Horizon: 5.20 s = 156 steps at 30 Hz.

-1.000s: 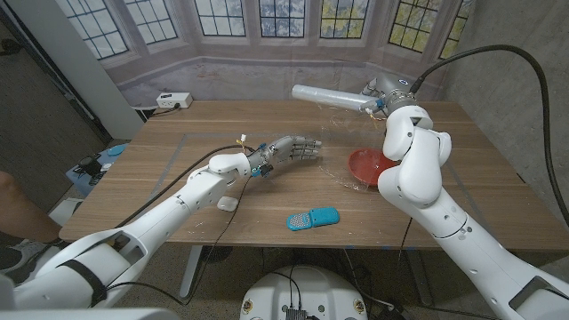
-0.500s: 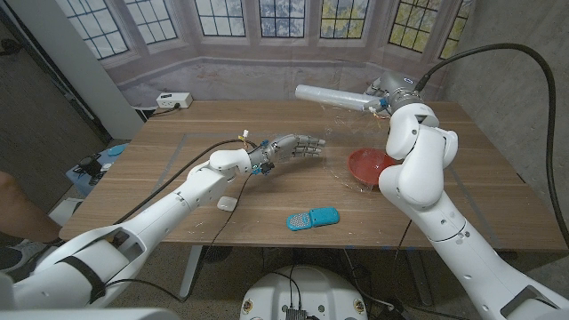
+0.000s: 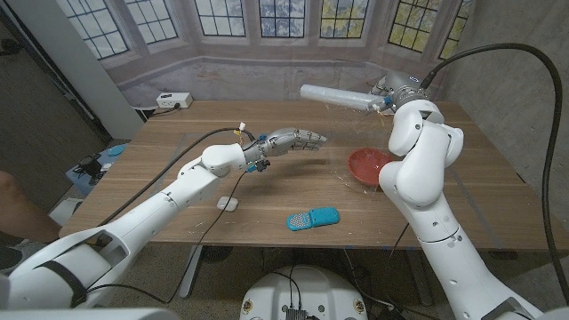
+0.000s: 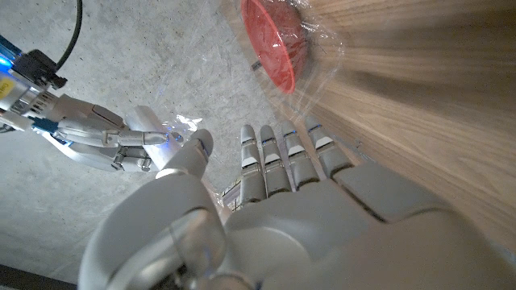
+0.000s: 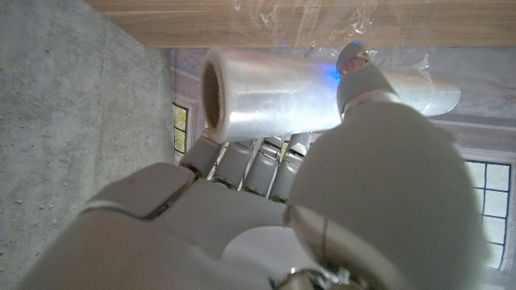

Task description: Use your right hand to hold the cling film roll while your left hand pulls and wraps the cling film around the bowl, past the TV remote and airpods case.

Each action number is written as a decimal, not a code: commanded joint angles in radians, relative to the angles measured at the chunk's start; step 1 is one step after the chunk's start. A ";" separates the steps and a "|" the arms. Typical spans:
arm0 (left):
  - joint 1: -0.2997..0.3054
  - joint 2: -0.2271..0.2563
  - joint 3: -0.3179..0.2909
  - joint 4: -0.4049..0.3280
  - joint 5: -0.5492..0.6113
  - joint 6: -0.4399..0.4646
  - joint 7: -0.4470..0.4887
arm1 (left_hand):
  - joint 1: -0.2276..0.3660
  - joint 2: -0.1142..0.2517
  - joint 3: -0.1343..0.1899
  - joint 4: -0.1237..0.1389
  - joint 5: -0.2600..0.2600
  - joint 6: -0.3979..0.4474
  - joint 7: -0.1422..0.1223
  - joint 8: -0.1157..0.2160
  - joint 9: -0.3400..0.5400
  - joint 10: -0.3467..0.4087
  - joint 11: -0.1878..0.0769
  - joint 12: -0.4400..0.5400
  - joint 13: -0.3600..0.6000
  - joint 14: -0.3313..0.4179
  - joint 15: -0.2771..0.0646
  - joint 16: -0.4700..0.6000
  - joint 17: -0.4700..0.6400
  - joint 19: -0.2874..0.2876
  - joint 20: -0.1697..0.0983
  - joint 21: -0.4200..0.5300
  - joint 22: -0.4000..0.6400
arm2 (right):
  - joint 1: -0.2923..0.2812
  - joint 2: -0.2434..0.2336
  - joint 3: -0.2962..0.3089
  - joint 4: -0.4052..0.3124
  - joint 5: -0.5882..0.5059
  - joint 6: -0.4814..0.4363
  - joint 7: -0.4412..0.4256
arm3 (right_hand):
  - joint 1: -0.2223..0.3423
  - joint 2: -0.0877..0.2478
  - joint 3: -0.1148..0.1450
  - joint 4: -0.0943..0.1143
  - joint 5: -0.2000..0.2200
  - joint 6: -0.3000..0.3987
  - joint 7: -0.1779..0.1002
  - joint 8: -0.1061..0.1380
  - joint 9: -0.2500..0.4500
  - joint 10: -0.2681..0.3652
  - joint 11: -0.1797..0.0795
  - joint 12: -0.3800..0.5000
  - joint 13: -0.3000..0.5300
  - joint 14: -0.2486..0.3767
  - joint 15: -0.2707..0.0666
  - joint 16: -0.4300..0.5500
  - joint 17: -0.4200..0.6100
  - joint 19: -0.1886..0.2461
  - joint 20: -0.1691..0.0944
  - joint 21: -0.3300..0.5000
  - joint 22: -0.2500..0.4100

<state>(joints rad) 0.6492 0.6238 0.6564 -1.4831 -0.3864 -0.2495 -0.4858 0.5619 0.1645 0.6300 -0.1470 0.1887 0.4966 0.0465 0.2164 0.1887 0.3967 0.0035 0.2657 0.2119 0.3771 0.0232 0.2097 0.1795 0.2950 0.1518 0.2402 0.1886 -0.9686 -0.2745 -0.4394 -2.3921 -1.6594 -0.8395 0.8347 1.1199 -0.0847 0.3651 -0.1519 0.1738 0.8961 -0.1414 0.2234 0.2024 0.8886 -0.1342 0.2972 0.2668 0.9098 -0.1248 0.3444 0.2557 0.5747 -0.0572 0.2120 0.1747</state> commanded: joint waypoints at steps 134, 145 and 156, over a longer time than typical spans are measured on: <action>-0.121 0.109 0.085 -0.061 0.488 -0.194 -0.088 | -0.194 0.022 -0.073 0.225 -0.016 -0.035 -0.047 -0.026 0.002 -0.071 -0.045 -0.051 -0.010 -0.131 -0.053 -0.018 0.012 -0.032 -0.074 -0.019 0.002 | -0.042 -0.276 0.124 0.081 1.585 -0.388 -1.301 | 0.038 0.111 -0.034 -0.011 0.010 0.065 0.015 -0.004 0.007 0.040 -0.001 0.001 0.002 0.026 -0.098 0.011 -0.002 0.032 -0.012 0.002 0.003; -0.134 0.110 0.099 -0.052 0.514 -0.196 -0.103 | -0.272 0.027 -0.084 0.310 -0.010 -0.059 -0.051 -0.035 0.000 -0.078 -0.037 -0.056 -0.013 -0.148 -0.050 -0.023 0.010 -0.065 -0.091 -0.029 0.003 | -0.052 -0.298 0.135 0.099 1.674 -0.347 -1.379 | 0.040 0.112 -0.036 -0.011 0.010 0.066 0.014 -0.005 0.008 0.039 -0.001 0.001 0.004 0.024 -0.099 0.011 -0.001 0.032 -0.015 0.002 0.003; -0.130 0.111 0.105 -0.062 0.603 -0.221 -0.056 | -0.350 0.024 -0.054 0.325 -0.002 -0.201 -0.085 -0.051 -0.008 -0.194 -0.030 -0.085 -0.022 -0.265 -0.058 -0.041 -0.002 -0.138 -0.108 -0.049 -0.006 | -0.056 -0.320 0.143 0.101 1.742 -0.329 -1.426 | 0.044 0.114 -0.038 -0.011 0.010 0.069 0.013 -0.005 0.008 0.041 -0.001 -0.001 0.002 0.024 -0.099 0.012 -0.001 0.033 -0.016 0.001 0.003</action>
<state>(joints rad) 0.5226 0.7351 0.7519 -1.5408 0.1478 -0.4549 -0.5691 0.2258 0.1890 0.5632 0.1792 0.1818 0.3199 -0.0329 0.1698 0.1812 0.2189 -0.0307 0.1837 0.1905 0.1297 -0.0328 0.1699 0.1766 0.1701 0.0465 0.1976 0.1820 -1.0177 -0.5710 -0.3066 -2.2965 0.0112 -1.1919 -0.5374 1.1244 -0.0706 0.3293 -0.1655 0.1768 0.9057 -0.1191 0.2148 0.2028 0.9209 -0.1309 0.2905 0.2675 0.9257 -0.1300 0.3517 0.2534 0.5978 -0.0587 0.2120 0.1743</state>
